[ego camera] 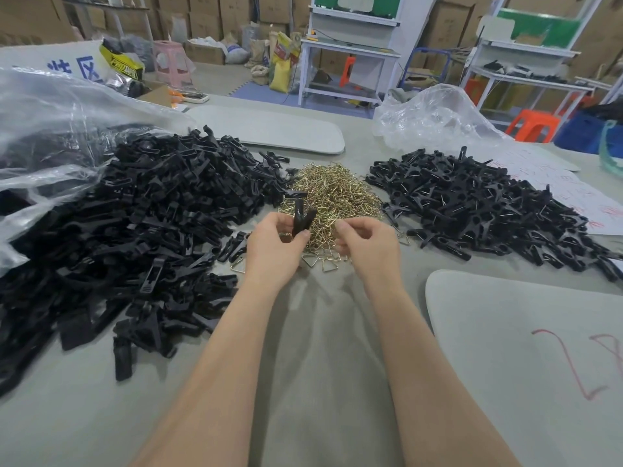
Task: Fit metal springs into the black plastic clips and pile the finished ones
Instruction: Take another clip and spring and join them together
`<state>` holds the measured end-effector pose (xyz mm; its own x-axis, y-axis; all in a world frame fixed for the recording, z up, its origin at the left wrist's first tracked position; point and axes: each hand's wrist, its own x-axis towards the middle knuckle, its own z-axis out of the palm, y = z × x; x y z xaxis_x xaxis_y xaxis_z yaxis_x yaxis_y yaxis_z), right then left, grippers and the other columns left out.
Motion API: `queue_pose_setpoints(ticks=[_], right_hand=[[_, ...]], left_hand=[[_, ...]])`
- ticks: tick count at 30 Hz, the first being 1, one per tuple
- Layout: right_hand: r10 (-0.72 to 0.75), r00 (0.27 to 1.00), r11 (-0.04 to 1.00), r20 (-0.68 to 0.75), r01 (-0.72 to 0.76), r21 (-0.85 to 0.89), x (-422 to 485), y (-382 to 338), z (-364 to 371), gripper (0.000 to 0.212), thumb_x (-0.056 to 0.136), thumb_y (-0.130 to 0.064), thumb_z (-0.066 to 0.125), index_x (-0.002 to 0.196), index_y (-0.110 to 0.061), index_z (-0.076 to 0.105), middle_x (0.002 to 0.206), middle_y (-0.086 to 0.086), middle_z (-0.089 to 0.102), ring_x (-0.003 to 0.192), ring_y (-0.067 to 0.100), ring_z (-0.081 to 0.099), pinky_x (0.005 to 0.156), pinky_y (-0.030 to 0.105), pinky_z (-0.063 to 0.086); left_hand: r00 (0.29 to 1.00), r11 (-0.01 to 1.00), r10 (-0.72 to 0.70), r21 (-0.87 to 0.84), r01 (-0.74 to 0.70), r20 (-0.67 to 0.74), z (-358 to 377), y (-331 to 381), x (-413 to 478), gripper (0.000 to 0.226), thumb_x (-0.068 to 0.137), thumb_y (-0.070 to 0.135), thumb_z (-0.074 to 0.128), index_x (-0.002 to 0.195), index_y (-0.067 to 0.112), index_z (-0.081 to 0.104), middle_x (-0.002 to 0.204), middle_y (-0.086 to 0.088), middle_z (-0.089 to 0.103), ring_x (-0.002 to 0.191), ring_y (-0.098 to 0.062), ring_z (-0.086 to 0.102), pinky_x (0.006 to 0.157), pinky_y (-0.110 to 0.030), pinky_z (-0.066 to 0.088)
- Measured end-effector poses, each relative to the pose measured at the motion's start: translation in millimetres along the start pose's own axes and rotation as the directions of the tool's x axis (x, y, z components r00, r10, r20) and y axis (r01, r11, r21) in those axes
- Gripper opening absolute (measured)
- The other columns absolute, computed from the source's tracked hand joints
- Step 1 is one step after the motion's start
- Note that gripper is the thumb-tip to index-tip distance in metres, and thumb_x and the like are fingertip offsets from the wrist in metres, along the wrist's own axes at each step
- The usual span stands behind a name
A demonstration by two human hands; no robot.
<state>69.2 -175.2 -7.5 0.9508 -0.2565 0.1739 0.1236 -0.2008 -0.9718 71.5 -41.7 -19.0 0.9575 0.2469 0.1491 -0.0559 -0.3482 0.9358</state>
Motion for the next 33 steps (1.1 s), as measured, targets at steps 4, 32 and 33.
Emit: queue_pose_setpoints(ticks=[4,32,33], right_hand=[[0.102,0.995,0.981,0.010,-0.102,0.166,2,-6,-7,0.009,0.087,-0.012,0.067,0.079,-0.016,0.065,0.066,-0.002,0.065,0.051,0.002,0.057,0.057,0.016,0.051],[0.272,0.689,0.760,0.672,-0.582,0.289,0,-15,-34,0.019,0.074,-0.032,0.063,0.078,-0.013,0.061,0.062,-0.002,0.057,0.054,0.008,0.050,0.055,0.018,0.044],[0.274,0.664,0.740,0.696,-0.608,0.289,0,-12,-35,0.026,0.074,-0.037,0.061,0.082,-0.013,0.061,0.063,-0.002,0.055,0.055,0.008,0.051,0.056,0.019,0.044]], left_hand=[[0.986,0.963,0.166,0.216,-0.163,0.004,2,2,-6,0.016,0.085,0.016,0.067,0.097,0.021,0.057,0.096,0.005,0.062,0.088,-0.014,0.058,0.080,-0.029,0.046],[0.875,0.932,0.338,0.007,-0.363,0.346,-11,18,-15,0.023,0.079,0.014,0.076,0.087,0.033,0.064,0.082,0.016,0.063,0.073,0.000,0.059,0.074,-0.018,0.051],[0.875,0.936,0.335,-0.017,-0.352,0.351,-11,19,-15,0.026,0.078,0.014,0.076,0.084,0.035,0.062,0.080,0.017,0.063,0.072,0.002,0.058,0.073,-0.015,0.051]])
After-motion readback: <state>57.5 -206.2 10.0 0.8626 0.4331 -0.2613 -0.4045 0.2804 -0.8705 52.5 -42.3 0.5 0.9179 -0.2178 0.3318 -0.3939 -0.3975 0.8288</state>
